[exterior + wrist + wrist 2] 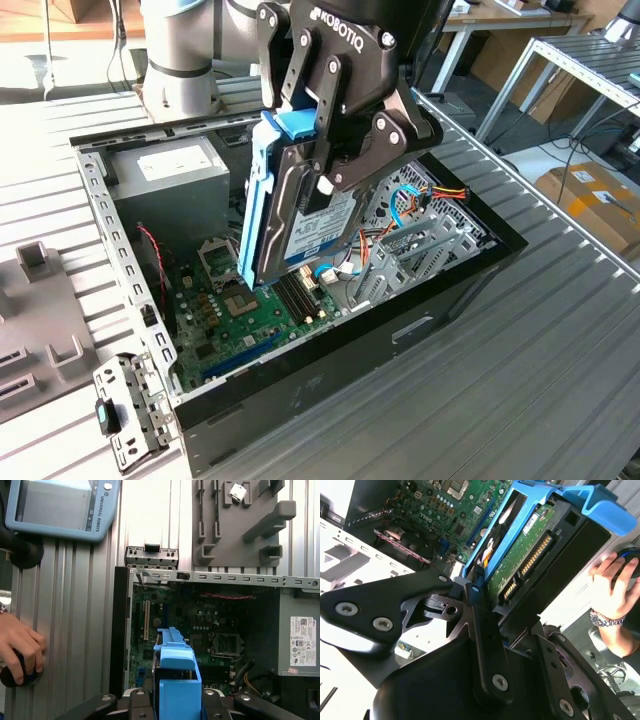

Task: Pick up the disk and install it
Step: 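Pick up the disk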

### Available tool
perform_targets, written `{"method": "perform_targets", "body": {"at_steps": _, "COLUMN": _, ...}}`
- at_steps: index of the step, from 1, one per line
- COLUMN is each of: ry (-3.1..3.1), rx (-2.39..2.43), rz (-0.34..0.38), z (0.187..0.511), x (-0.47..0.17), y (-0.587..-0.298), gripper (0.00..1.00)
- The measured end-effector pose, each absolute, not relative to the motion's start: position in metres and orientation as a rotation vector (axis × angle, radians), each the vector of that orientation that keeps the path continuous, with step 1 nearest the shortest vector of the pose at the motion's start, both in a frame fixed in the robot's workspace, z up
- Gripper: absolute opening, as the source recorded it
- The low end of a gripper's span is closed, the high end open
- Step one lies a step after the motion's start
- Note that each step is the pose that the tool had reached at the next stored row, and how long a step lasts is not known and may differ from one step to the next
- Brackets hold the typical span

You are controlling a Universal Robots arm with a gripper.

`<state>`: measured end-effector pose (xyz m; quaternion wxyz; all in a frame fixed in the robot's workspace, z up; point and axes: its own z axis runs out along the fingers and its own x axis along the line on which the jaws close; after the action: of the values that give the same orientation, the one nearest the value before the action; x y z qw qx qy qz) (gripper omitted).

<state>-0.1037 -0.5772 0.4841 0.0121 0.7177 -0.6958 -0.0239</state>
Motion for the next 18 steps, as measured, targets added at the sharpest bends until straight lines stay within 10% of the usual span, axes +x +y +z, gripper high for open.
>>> {"method": "perform_targets", "body": {"at_steps": 18, "ry": -2.169, "rx": 2.237, "rz": -0.074, "z": 0.484, "x": -0.083, "y": -0.577, "gripper": 0.36}}
